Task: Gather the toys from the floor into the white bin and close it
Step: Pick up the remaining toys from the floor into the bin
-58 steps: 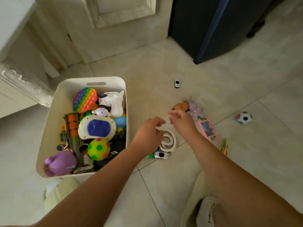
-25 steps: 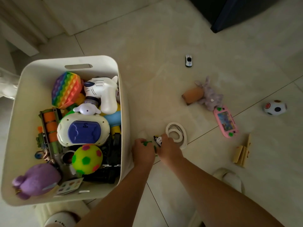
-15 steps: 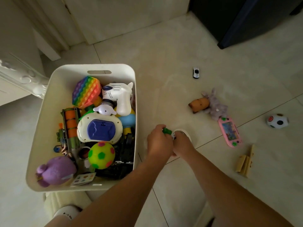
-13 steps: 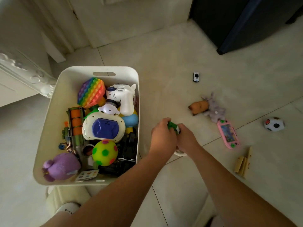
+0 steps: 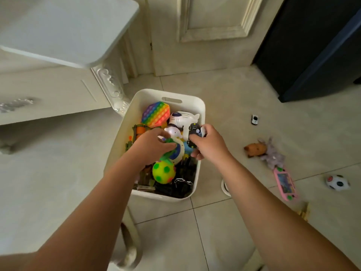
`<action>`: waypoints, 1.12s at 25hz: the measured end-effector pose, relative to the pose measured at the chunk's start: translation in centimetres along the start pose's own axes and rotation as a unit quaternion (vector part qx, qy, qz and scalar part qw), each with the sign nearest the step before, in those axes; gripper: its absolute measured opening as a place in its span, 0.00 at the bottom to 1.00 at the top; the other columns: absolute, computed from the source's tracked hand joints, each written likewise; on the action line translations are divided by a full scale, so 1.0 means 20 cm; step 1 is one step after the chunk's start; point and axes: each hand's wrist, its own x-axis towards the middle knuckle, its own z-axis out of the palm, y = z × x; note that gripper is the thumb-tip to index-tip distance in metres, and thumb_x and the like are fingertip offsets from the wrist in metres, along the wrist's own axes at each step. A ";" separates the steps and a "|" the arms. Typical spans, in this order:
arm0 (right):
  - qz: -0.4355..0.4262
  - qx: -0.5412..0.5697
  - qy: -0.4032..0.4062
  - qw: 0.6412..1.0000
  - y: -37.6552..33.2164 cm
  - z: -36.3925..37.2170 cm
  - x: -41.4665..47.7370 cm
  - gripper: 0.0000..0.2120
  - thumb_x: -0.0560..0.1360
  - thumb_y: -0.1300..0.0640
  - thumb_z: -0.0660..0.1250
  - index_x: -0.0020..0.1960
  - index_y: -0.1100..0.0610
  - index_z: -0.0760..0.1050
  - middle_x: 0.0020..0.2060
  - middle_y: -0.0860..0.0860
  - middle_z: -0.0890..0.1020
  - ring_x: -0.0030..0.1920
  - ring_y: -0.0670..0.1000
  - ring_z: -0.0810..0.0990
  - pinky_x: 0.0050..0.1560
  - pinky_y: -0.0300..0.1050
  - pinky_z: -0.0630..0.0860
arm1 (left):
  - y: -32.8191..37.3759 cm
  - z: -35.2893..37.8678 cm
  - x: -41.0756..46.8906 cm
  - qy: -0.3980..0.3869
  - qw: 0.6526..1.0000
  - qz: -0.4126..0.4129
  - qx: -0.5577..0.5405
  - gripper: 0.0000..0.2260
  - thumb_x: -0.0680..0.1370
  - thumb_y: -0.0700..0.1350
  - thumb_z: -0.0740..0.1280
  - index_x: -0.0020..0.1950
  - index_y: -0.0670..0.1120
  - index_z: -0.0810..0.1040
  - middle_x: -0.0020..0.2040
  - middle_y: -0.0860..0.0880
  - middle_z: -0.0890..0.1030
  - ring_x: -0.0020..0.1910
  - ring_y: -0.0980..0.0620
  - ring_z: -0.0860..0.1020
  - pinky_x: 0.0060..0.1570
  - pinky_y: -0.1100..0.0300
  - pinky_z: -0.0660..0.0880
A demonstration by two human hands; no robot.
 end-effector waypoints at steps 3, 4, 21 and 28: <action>0.018 -0.094 0.019 0.995 0.06 0.11 -0.02 0.13 0.76 0.55 0.65 0.58 0.55 0.68 0.46 0.54 0.81 0.27 0.52 0.81 0.26 0.42 0.78 | -0.14 0.02 -0.01 -0.044 0.995 -0.013 0.088 0.17 0.73 0.54 0.72 0.60 0.52 0.76 0.55 0.49 0.80 0.47 0.51 0.80 0.50 0.53 0.80; 0.013 -0.105 0.039 0.994 0.07 0.12 -0.02 0.13 0.76 0.54 0.65 0.59 0.55 0.68 0.45 0.54 0.81 0.28 0.53 0.83 0.30 0.46 0.81 | -0.17 0.02 -0.01 -0.047 0.994 -0.014 0.099 0.17 0.73 0.55 0.72 0.60 0.53 0.76 0.55 0.49 0.80 0.49 0.51 0.79 0.52 0.53 0.80; -0.065 -0.035 -0.044 0.996 -0.18 0.45 0.27 0.24 0.73 0.55 0.71 0.67 0.49 0.70 0.59 0.50 0.78 0.57 0.53 0.79 0.57 0.51 0.79 | -0.34 -0.09 0.02 -0.138 0.983 0.002 0.124 0.15 0.76 0.45 0.69 0.63 0.47 0.78 0.55 0.49 0.80 0.44 0.51 0.78 0.46 0.62 0.76; -0.078 -0.019 -0.014 0.997 -0.27 0.64 0.44 0.23 0.74 0.56 0.71 0.67 0.53 0.70 0.60 0.52 0.77 0.58 0.53 0.77 0.52 0.44 0.77 | -0.40 -0.15 0.08 0.041 0.996 -0.058 -0.051 0.10 0.78 0.46 0.64 0.59 0.51 0.78 0.52 0.49 0.82 0.41 0.52 0.82 0.34 0.67 0.76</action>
